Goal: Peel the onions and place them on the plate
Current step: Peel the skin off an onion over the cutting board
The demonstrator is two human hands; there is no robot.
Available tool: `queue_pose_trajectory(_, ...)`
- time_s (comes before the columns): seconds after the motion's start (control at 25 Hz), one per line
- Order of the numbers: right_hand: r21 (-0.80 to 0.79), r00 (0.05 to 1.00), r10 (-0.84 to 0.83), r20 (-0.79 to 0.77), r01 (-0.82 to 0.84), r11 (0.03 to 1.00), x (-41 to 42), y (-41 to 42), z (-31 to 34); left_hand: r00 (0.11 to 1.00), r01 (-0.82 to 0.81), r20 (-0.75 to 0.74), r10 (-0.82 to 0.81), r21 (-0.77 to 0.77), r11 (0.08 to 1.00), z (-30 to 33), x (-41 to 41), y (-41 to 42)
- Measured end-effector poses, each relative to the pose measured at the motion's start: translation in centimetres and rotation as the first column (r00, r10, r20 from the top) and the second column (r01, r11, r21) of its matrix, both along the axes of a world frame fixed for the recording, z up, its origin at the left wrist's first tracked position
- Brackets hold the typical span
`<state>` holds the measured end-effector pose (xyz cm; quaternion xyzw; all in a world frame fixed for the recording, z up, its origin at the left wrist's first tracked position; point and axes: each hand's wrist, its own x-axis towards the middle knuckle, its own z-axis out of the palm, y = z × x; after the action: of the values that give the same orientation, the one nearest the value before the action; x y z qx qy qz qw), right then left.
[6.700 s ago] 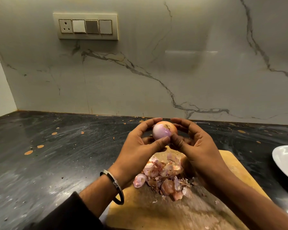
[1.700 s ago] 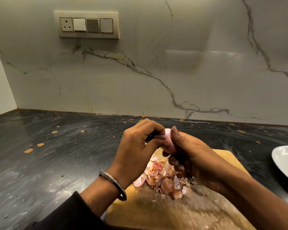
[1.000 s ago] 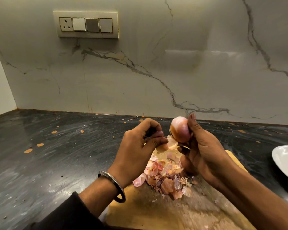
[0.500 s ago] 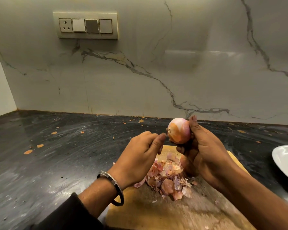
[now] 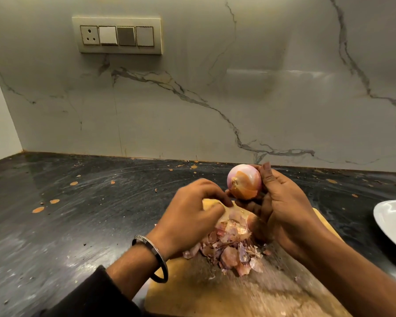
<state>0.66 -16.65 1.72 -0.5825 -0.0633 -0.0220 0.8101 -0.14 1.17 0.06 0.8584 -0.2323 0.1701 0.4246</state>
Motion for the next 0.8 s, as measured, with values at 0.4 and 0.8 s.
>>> queue_pose_trajectory(0.4, -0.120, 0.997, 0.059, -0.047, -0.065, 0.991, -1.1, 0.4, -0.1, 0.961, 0.238, -0.058, -0.270, -0.325, 0.915, -0.7, 0.3, -0.9)
queue_pose_trajectory(0.8, -0.541, 0.740, 0.011, 0.673, 0.482, 0.689, -1.2, 0.0, -0.7, 0.973, 0.156, -0.087, -0.215, -0.442, 0.883, -0.4, 0.8, -0.1)
